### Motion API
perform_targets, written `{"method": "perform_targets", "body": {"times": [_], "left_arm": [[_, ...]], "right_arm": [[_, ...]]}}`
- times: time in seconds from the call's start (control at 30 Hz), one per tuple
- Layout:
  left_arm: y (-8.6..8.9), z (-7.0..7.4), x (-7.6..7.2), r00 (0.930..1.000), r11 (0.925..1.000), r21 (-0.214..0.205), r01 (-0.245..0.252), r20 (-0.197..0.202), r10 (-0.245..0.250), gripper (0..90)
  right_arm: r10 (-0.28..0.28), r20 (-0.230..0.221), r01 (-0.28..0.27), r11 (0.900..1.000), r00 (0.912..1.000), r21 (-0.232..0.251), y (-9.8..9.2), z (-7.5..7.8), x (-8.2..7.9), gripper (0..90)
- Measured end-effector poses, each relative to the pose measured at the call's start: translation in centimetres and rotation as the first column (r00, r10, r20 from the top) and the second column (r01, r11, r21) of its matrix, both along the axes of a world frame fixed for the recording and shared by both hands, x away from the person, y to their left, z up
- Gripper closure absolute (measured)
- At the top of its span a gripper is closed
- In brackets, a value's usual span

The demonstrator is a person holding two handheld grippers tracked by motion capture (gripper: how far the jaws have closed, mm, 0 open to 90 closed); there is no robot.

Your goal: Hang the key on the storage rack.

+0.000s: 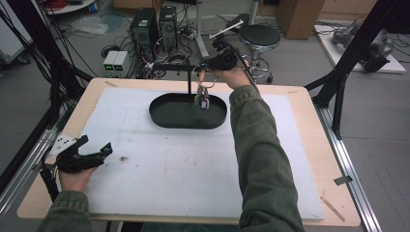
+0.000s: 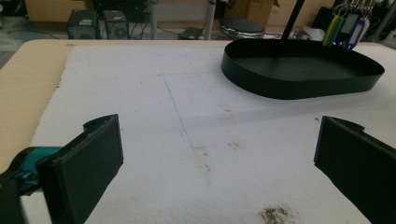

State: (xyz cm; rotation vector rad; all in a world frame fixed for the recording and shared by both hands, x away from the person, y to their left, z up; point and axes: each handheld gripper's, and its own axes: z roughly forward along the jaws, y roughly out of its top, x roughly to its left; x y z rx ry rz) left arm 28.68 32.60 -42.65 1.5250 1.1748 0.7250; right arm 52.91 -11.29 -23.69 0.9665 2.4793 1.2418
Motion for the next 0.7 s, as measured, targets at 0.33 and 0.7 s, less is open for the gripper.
{"method": "perform_targets", "body": {"times": [0.33,0.7], "left_arm": [[0.1,0.0,0.0,1.0000,1.0000,0.000,-0.004,0.001,0.004,1.7],[0.0,-0.1,0.1,1.0000,1.0000,0.002,-0.001,-0.008,0.001,1.8]], "right_arm": [[-0.017,0.006,0.017,0.9989,0.9998,-0.043,0.8,-1.1,0.8,83.0],[-0.034,0.009,0.034,0.9968,0.9994,-0.072,1.1,-1.8,1.3,82.3]]}}
